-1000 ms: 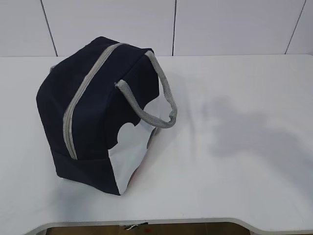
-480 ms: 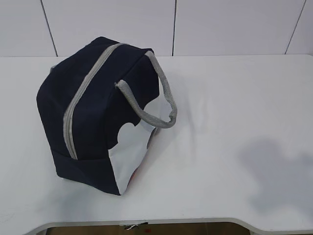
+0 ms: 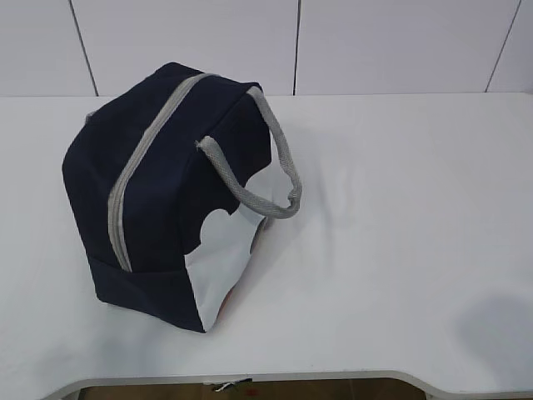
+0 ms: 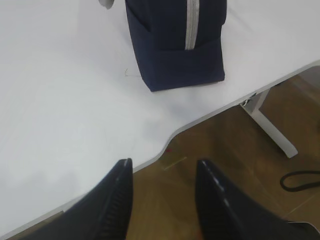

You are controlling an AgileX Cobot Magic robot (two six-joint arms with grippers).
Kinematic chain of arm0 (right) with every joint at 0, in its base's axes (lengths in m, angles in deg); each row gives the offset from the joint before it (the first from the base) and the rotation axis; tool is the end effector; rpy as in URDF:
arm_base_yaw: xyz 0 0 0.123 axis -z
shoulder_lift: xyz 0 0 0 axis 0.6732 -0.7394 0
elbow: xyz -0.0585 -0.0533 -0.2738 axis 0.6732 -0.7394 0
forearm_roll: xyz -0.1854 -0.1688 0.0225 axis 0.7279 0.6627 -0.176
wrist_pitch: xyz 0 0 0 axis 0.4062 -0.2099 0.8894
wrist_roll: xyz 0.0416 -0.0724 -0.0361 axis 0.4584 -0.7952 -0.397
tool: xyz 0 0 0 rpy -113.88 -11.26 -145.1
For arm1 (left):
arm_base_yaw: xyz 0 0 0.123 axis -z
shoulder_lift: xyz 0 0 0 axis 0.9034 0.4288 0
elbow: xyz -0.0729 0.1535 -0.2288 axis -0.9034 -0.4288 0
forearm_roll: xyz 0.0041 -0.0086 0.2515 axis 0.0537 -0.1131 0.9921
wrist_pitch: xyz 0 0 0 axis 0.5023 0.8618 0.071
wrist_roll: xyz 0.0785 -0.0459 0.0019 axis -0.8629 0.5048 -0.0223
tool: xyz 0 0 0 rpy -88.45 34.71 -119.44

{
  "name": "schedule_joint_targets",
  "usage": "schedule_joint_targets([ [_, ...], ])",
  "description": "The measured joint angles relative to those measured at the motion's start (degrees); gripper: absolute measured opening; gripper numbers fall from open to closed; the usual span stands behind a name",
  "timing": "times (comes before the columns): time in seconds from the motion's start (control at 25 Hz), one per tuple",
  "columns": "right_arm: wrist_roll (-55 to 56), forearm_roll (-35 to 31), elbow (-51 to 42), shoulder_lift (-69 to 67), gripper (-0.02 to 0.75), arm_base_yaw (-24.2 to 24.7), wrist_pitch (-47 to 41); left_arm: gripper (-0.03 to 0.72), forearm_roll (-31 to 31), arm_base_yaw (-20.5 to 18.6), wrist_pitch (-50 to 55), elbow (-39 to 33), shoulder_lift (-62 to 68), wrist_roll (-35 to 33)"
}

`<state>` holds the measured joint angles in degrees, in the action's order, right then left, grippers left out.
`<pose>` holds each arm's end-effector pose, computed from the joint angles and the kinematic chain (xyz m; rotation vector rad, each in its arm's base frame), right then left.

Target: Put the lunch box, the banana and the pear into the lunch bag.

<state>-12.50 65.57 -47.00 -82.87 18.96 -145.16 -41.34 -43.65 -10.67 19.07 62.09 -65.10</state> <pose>-0.0172 -0.0089 0.3110 -0.5687 1.8771 0.1283 -0.0287 0.0001 0.2952 0.5216 2.0791 -0.2967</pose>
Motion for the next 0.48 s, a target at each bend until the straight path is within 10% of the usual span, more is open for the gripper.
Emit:
schedule_joint_targets([
  [0.48, 8.07, 7.05, -5.85, 2.2, 0.301, 0.0, -1.5, 0.272, 4.71, 0.0, -2.56, -4.07, -0.2, -0.11],
])
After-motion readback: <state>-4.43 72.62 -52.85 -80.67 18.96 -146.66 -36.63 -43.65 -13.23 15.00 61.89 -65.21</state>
